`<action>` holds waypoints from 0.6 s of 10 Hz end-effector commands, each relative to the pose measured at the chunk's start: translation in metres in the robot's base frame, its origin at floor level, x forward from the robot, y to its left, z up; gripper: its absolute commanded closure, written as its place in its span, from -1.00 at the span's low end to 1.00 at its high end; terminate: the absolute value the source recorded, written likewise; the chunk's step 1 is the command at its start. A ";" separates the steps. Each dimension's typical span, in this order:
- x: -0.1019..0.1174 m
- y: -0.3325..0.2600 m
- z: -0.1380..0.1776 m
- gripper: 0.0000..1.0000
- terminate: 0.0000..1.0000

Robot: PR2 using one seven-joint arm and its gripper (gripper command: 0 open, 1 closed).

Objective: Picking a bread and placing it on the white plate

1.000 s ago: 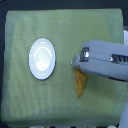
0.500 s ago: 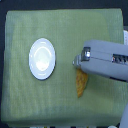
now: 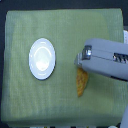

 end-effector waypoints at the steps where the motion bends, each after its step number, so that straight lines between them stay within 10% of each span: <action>1: 0.010 0.000 0.008 1.00 -1.00; 6: 0.018 0.002 0.021 1.00 -1.00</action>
